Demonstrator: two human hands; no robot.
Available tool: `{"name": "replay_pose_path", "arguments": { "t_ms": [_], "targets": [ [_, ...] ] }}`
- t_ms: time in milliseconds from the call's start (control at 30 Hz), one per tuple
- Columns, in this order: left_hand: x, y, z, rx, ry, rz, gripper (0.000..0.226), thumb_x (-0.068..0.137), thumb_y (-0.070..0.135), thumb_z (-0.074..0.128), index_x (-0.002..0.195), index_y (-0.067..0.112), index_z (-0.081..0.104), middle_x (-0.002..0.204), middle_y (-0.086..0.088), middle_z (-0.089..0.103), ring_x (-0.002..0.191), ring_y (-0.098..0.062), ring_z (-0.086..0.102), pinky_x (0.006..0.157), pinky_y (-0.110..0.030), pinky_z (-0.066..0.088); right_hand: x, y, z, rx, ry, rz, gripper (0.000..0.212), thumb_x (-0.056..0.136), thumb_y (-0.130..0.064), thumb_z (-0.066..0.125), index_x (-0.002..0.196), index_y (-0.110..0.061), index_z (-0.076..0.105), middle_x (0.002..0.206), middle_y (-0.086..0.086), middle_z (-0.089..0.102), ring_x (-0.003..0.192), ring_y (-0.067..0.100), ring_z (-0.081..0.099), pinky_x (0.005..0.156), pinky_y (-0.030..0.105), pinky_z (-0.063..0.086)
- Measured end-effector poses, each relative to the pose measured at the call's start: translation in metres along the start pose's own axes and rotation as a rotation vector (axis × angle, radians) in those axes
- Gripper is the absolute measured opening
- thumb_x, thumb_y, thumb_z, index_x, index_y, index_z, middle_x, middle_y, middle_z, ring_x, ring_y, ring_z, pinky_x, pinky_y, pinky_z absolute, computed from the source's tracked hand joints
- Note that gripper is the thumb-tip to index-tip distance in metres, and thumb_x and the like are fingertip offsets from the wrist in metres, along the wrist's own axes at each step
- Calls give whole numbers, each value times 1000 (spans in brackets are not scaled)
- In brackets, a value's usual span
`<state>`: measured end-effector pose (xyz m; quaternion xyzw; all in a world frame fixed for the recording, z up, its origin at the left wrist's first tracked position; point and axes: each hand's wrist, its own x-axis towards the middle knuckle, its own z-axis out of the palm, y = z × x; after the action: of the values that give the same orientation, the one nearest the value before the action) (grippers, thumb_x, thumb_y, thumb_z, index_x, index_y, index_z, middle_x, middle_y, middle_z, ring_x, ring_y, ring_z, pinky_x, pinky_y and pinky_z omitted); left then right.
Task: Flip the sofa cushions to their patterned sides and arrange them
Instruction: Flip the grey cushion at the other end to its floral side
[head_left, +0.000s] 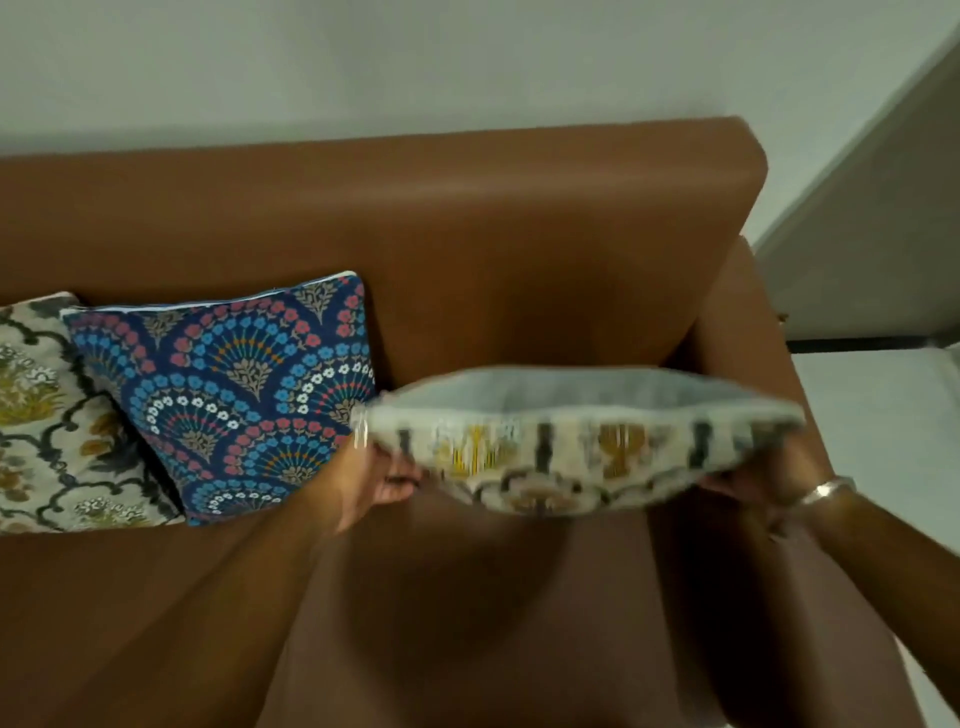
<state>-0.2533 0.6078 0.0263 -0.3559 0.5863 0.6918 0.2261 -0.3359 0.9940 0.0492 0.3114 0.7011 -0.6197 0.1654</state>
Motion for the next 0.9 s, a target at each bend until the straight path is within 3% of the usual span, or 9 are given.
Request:
{"name": "replay_pose_path", "arguments": {
  "t_ms": [67,133,233,333,433,600,733,800,900],
  "targets": [
    [23,9,17,-17,69,111,76,86,83,28,115,23,64,76,6,63,73,-12,58,70,-32,50,29,-15,15,0,-149,-45,31,103,-45,32,113,-33,59,139,9,52,108,26,58,81,43,56],
    [44,11,41,54,143,247,79,76,84,37,129,31,58,96,15,62,95,-9,60,83,-33,49,53,-14,22,-99,-163,-169,34,92,-64,38,101,-41,61,125,-4,60,109,18,59,89,37,51],
    [68,0,67,74,165,375,74,75,78,51,138,40,42,122,23,56,123,-12,55,97,-31,45,77,-1,46,-302,-250,-339,61,79,-67,55,134,-42,44,130,-19,53,112,4,53,93,16,44],
    [82,-13,80,61,239,382,96,65,94,47,145,42,36,137,13,55,124,-14,54,101,-35,44,91,16,59,-374,-177,-322,100,75,-78,51,155,-28,17,153,0,40,135,24,43,110,35,33],
    [80,-33,79,109,369,326,99,66,100,32,147,43,34,145,8,51,129,-21,52,104,-39,38,88,25,60,-381,-164,-379,103,65,-92,42,150,-35,26,139,-12,47,123,14,46,101,30,33],
    [71,-67,68,143,364,300,100,74,93,25,155,34,28,155,1,45,141,-27,44,111,-38,32,87,47,72,-348,-206,-407,71,86,-68,48,147,-35,33,129,-14,52,116,10,48,97,28,34],
    [78,-62,77,171,415,336,108,69,95,19,159,35,20,160,0,39,144,-26,39,113,-41,30,82,44,74,-222,-121,-525,67,83,-66,50,141,-34,41,117,-31,54,104,-12,55,83,8,41],
    [73,-62,84,185,434,390,115,64,100,19,159,36,17,159,4,38,136,-13,38,106,-33,30,82,45,65,-177,-56,-576,67,84,-63,49,142,-30,41,118,-31,54,102,-22,53,79,0,40],
    [79,-53,92,165,402,492,103,75,92,26,159,33,17,162,3,33,143,-12,33,115,-34,27,93,41,59,-169,-39,-618,62,91,-51,47,146,-25,35,125,-21,54,112,-12,53,91,9,40]
  ]
}}
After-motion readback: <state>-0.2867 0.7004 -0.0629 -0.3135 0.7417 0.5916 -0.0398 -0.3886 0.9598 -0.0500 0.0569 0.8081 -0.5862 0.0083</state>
